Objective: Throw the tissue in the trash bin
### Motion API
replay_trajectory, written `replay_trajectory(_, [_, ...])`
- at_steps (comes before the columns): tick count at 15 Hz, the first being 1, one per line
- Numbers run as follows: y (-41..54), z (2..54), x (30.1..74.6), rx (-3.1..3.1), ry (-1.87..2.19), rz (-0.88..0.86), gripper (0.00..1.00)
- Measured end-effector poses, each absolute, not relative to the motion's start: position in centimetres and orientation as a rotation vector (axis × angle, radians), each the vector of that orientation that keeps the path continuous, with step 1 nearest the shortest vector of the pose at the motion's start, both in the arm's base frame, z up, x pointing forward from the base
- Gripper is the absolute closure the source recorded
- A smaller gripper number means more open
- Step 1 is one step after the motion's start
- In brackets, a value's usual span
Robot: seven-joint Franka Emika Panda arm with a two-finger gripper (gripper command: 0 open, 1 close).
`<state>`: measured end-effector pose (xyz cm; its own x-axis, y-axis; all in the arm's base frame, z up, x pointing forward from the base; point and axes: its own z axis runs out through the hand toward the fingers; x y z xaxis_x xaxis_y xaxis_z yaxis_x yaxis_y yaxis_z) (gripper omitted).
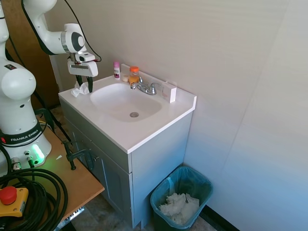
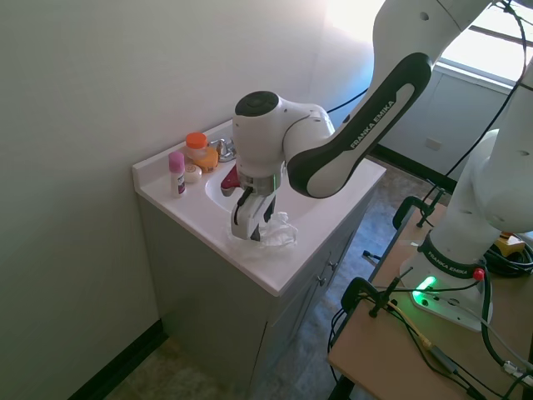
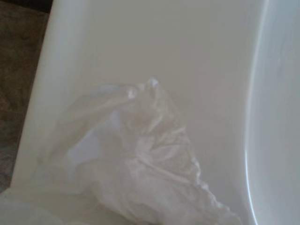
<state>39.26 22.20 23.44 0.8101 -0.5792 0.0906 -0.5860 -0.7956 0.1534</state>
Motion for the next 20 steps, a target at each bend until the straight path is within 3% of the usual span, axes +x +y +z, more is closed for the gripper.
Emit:
replay_trajectory(9, [21.3,23.8,40.3,2.819,-0.981,0.041,1.0])
replay_trajectory(15, [20.9,26.7,41.2,2.829,-1.025,0.02,1.0])
replay_trajectory(17, [19.2,30.0,42.3,2.856,-1.088,0.068,1.0])
replay_trajectory(20, [12.3,39.7,44.2,2.855,-1.316,0.272,1.0])
